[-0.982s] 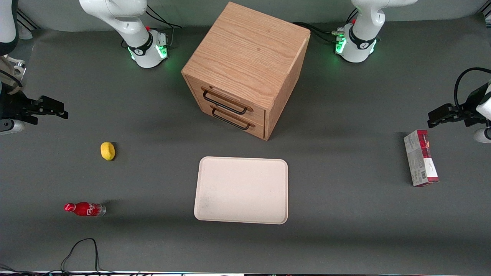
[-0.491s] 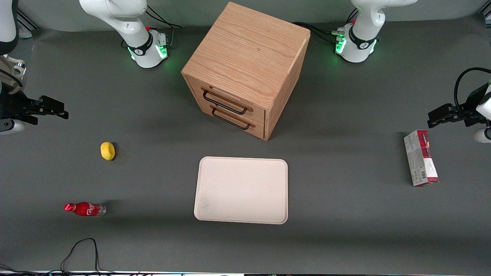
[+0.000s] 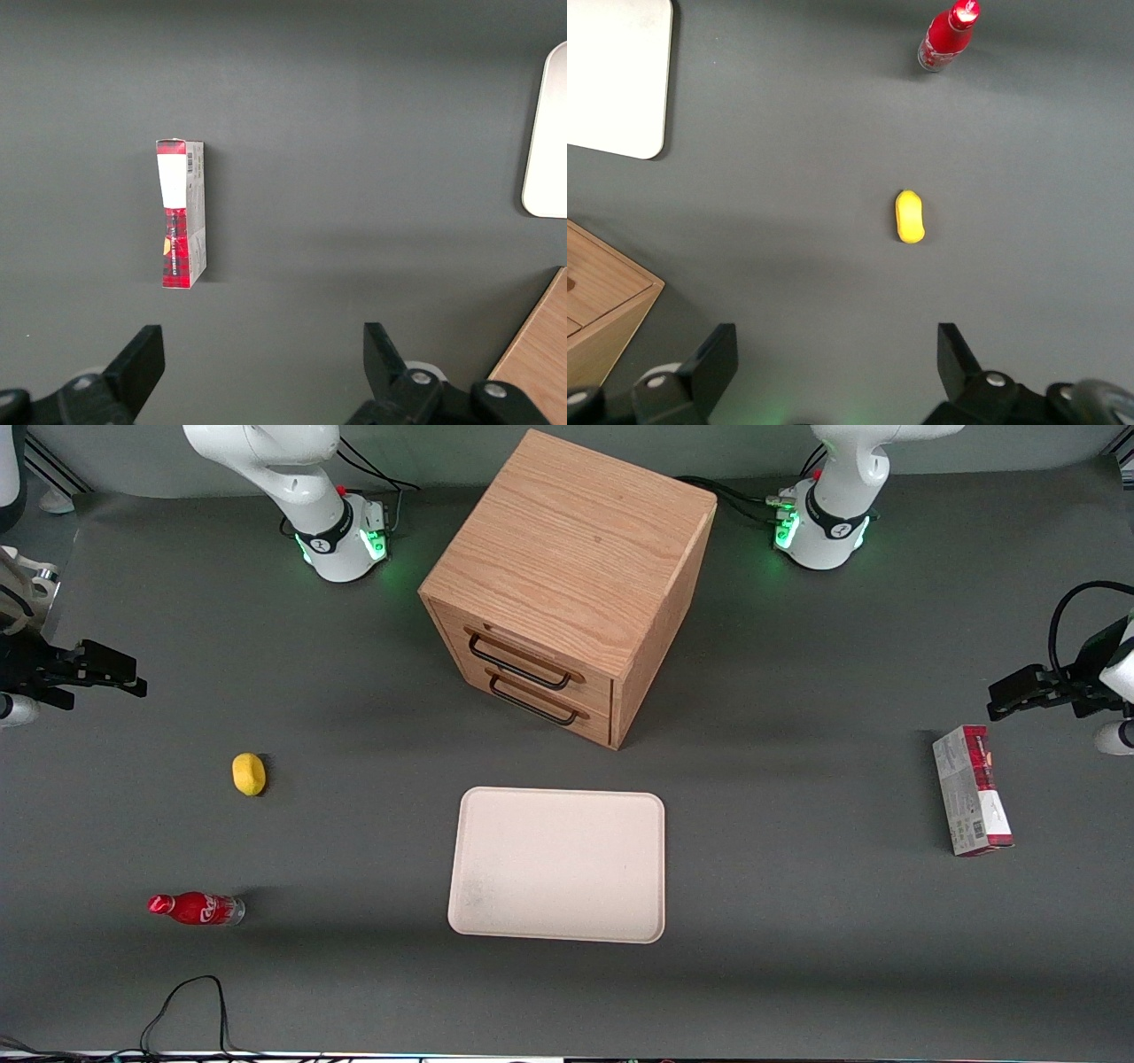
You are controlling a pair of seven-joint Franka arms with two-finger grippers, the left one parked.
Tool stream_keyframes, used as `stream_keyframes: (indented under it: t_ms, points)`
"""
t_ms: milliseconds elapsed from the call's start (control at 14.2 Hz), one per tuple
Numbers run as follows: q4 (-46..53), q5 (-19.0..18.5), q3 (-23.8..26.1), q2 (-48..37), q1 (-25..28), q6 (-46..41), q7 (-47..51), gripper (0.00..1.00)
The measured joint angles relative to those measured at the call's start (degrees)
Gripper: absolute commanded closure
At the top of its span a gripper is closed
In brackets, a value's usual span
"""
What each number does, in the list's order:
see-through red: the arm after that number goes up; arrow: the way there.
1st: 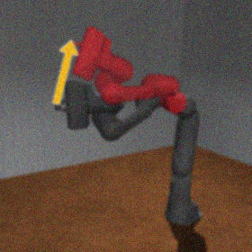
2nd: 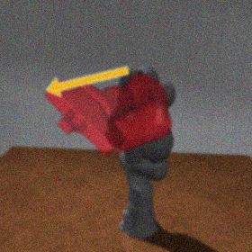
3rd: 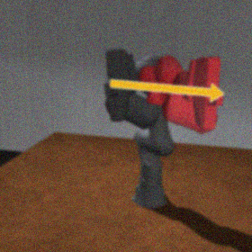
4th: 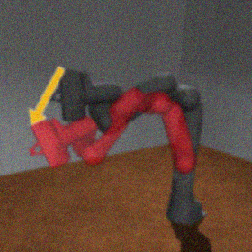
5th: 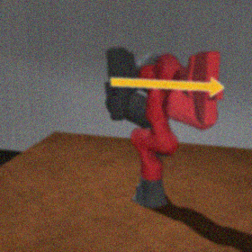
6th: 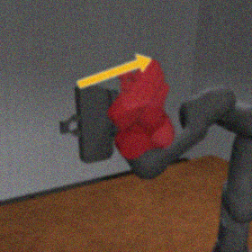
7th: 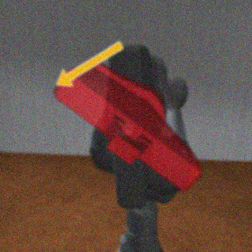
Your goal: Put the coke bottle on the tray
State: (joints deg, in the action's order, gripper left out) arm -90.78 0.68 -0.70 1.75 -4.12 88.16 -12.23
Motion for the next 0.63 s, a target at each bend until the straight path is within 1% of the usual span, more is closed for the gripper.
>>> stream_keyframes:
  t_ms: [632]
  points:
    - [0.32,0.00,0.00,0.02,0.00,-1.73,0.04,0.00]
